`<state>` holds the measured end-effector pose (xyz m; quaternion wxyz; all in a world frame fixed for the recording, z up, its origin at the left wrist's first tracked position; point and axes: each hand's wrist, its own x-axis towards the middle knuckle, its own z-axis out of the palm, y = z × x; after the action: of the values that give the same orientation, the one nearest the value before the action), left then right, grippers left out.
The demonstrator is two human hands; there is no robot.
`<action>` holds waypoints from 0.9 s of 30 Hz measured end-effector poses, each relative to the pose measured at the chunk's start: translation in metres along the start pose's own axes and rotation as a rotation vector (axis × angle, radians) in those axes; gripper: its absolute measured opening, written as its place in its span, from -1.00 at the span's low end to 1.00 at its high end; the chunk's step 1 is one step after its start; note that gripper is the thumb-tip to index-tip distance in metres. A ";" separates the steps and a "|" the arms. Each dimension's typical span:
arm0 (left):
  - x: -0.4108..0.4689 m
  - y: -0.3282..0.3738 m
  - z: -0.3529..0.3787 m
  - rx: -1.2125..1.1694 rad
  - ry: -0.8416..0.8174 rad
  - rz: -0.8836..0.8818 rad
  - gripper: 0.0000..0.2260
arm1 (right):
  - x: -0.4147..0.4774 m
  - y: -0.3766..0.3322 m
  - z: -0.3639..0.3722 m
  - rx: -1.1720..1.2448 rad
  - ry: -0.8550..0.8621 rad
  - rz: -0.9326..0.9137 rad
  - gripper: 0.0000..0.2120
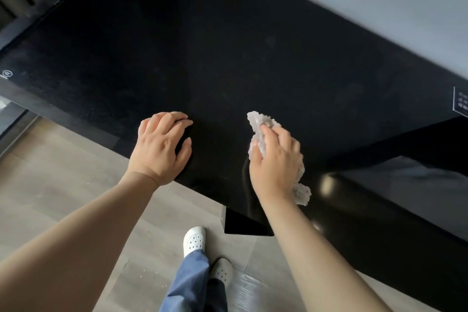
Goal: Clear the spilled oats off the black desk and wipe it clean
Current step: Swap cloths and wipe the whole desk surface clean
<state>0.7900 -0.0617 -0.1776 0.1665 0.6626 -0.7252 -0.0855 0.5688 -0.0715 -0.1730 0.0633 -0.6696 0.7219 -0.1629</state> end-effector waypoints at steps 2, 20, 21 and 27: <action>-0.001 -0.001 0.001 0.006 0.003 0.001 -0.62 | -0.028 -0.004 -0.002 0.054 -0.017 -0.061 -0.65; -0.003 -0.001 -0.001 -0.074 -0.008 0.000 -0.61 | -0.054 -0.033 -0.014 0.287 -0.080 0.040 -0.74; -0.002 -0.002 -0.001 -0.088 -0.023 -0.003 -0.61 | -0.057 -0.038 -0.011 0.254 -0.083 0.057 -0.76; 0.006 -0.016 -0.011 -0.265 -0.115 0.018 -0.63 | -0.032 -0.053 -0.048 0.593 -0.345 0.291 -0.85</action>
<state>0.8087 -0.0685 -0.1723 0.2114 0.6222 -0.7220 -0.2166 0.6069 -0.0357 -0.1153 0.3979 -0.5302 0.7096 -0.2389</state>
